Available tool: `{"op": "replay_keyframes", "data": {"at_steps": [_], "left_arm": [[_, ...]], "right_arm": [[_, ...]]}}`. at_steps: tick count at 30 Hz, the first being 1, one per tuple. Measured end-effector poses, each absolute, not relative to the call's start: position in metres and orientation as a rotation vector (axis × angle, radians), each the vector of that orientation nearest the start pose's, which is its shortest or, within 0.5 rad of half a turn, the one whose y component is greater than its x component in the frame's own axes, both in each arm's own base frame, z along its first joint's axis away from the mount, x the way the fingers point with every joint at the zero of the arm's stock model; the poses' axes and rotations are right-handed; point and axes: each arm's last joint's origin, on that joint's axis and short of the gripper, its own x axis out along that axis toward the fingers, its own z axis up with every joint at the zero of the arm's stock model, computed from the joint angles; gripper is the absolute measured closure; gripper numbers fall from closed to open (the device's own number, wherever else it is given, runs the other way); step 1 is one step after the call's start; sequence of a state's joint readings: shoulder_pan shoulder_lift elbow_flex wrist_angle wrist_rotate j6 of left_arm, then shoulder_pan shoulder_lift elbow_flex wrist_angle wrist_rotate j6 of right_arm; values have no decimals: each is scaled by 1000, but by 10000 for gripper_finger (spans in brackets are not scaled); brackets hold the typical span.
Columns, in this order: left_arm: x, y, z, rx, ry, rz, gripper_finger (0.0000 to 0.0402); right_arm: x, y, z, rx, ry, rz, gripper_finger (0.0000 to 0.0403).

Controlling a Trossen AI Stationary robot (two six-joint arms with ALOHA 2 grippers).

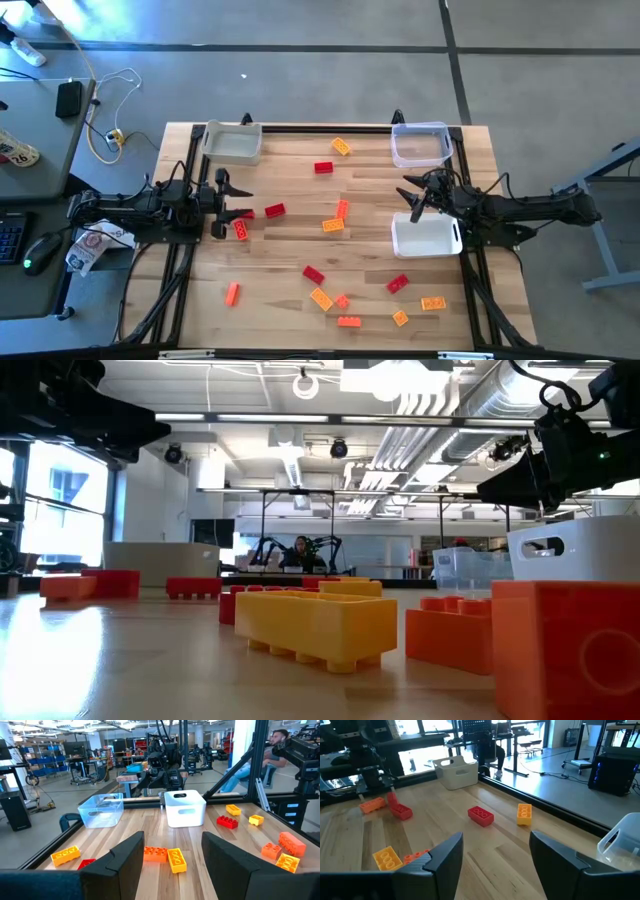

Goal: Sort & place blocks by color

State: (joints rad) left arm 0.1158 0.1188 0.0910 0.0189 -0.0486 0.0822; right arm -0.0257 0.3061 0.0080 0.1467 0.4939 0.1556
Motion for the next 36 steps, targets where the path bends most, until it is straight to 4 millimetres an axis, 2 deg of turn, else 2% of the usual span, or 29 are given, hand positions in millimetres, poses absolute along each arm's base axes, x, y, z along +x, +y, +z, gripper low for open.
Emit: {"op": "replay_keyframes", "data": {"at_steps": [29,34,36], "left_arm": [[100,13,188,81,5,164,216],[100,14,193,83,-45,182,216],[100,14,194,83,-51,186,216]], "right_arm": [[112,-17,154,86,116,-534,187],[113,-15,156,64,123,-472,187],[114,-14,163,95,101,-430,187]]}}
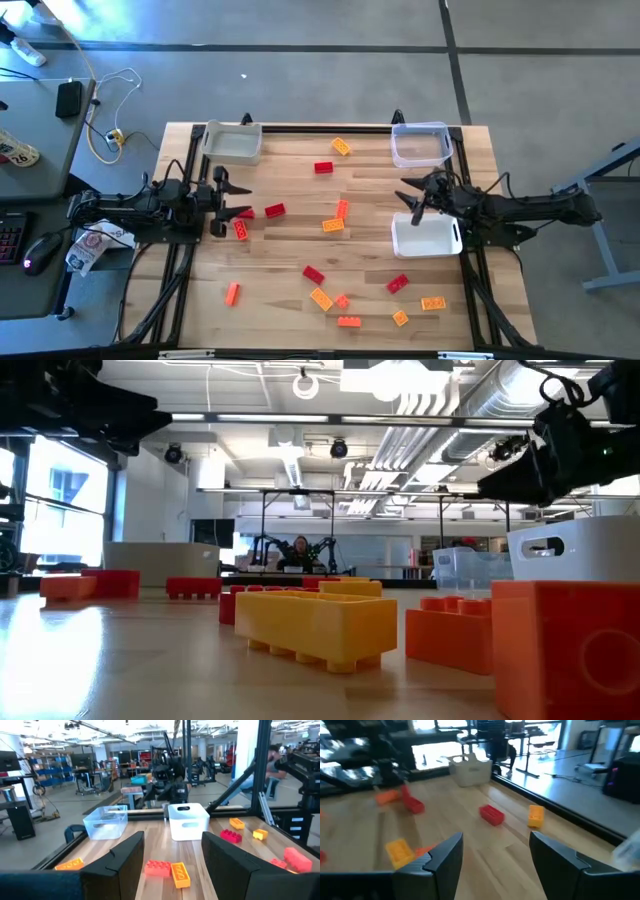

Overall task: Sort & place blocks by color
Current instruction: Put the yellow game piece into the transparent bin

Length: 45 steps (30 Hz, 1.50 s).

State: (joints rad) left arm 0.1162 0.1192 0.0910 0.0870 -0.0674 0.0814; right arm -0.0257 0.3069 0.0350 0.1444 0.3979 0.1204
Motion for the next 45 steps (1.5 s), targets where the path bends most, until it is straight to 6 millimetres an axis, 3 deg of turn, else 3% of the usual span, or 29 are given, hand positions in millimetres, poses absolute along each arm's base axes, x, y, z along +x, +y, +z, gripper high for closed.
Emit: {"op": "replay_keyframes", "data": {"at_steps": [6,17,26,32,45], "left_arm": [[100,15,194,81,-49,243,216],[100,15,194,81,-49,244,216],[100,15,193,81,-41,245,216],[100,15,193,80,-39,244,216],[100,16,192,35,-38,261,216]], "right_arm": [[115,-11,191,126,25,-326,187],[114,-9,267,115,-148,-226,187],[150,-10,319,-50,-47,-236,187],[185,-11,326,-104,114,-230,187],[258,-13,297,-172,369,-212,172]]}}
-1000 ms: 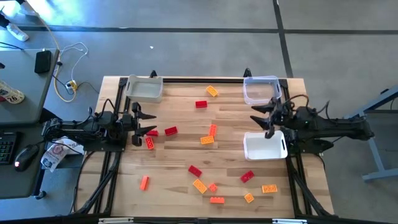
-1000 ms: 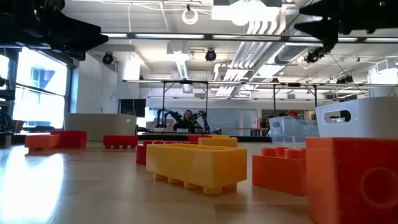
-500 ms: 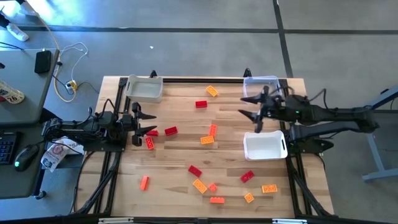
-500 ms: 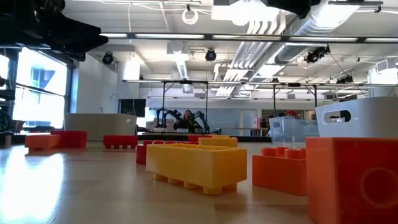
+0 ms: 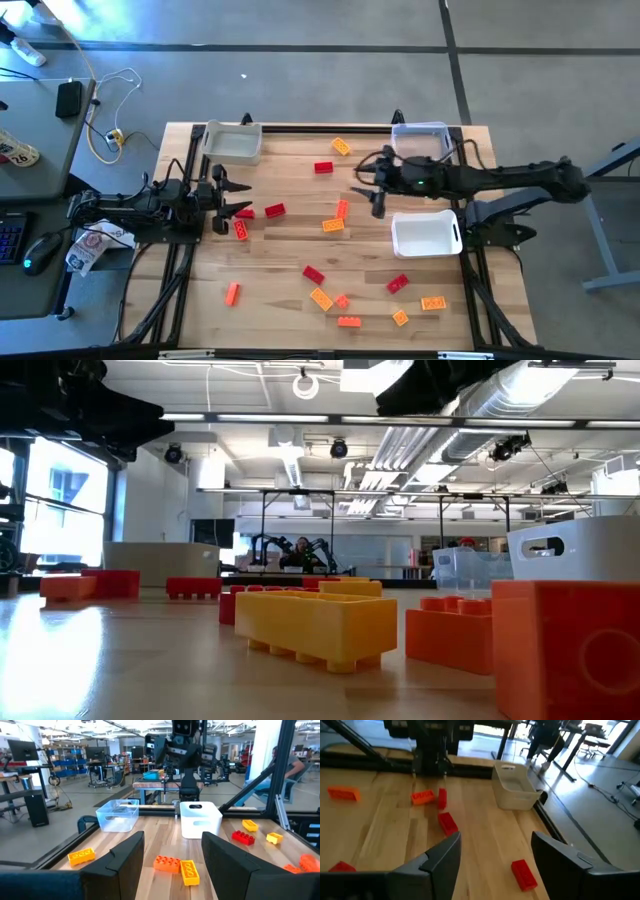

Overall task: Sort & place blocks by color
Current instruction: Put the yellow game piece into the transparent bin

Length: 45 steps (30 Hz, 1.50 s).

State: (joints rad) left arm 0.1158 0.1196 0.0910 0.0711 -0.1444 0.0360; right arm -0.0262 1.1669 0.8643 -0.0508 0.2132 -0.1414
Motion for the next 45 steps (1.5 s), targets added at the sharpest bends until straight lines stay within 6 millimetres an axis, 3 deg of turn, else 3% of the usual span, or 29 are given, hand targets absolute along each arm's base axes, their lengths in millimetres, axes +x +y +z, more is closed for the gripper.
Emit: {"op": "replay_keyframes", "data": {"at_steps": [13,22,39,45], "left_arm": [[100,16,189,-16,-8,262,216],[100,16,183,-75,40,264,216],[99,17,182,-74,53,291,216],[99,17,181,-74,57,291,216]], "right_arm": [[306,-11,233,-154,601,-71,171],[329,-8,195,-121,639,38,171],[352,3,143,-130,680,130,171],[354,6,132,-151,702,104,171]]}}
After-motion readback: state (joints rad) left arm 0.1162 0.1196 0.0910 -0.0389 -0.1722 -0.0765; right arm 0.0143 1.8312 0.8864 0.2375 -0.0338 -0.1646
